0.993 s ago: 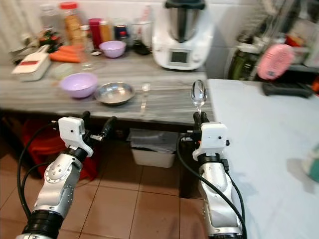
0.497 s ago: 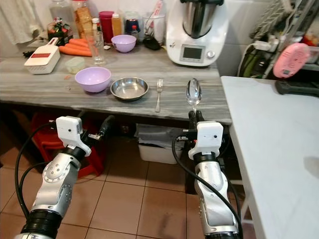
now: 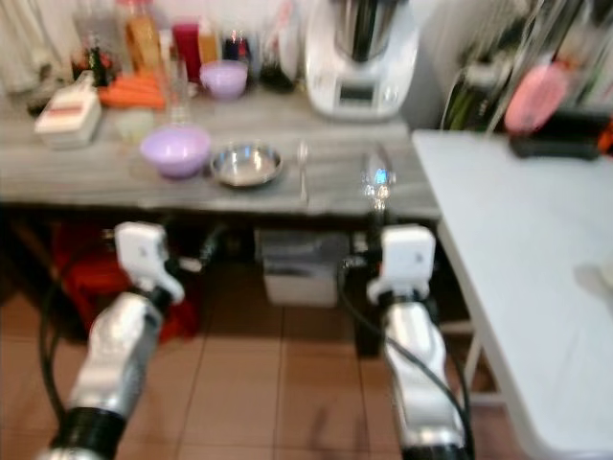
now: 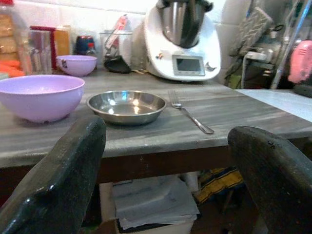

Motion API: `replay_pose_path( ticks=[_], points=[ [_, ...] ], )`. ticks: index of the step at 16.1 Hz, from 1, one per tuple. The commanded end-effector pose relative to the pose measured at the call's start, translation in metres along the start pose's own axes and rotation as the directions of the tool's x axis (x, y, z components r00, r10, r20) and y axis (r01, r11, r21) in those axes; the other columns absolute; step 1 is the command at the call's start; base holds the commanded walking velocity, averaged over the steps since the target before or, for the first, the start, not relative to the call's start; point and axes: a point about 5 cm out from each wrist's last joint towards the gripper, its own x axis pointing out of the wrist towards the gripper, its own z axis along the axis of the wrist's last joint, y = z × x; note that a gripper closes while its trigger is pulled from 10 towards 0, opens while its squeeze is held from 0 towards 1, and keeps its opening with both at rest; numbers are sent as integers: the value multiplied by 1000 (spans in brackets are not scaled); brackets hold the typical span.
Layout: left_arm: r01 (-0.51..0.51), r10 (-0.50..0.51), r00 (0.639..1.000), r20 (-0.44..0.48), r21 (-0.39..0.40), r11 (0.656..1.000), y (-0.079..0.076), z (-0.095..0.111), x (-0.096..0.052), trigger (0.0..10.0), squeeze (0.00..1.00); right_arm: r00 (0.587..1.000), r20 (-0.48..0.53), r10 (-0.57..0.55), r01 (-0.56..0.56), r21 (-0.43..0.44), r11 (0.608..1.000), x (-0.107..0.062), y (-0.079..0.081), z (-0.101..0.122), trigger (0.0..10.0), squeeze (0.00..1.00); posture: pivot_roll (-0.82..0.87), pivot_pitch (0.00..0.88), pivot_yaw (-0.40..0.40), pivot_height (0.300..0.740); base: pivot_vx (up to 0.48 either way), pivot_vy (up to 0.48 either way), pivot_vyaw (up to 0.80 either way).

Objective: Setting the table

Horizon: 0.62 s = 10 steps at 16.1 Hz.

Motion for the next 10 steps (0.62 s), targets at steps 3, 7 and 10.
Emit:
replay_pose_path(
  ticks=[3, 7, 10],
  points=[
    [-4, 3, 1000, 18, 40, 999, 6, 6, -1, 10000, 0, 1000, 18, 14, -14, 9, 1000, 3, 6, 5, 10000, 0, 23, 0, 0, 740, 0, 0, 0],
    [27, -28, 999, 26, 51, 998, 2, 6, -2, 10000, 0, 1000, 16, 11, -11, 12, 1000, 2, 5, 4, 10000, 0, 22, 0, 0, 740, 0, 0, -119],
    [40, -41, 999, 25, 33, 999, -2, 4, -5, 10000, 0, 1000, 11, 6, -6, 11, 1000, 1, 3, 3, 10000, 0, 21, 0, 1, 740, 341, 0, -604]
  ],
)
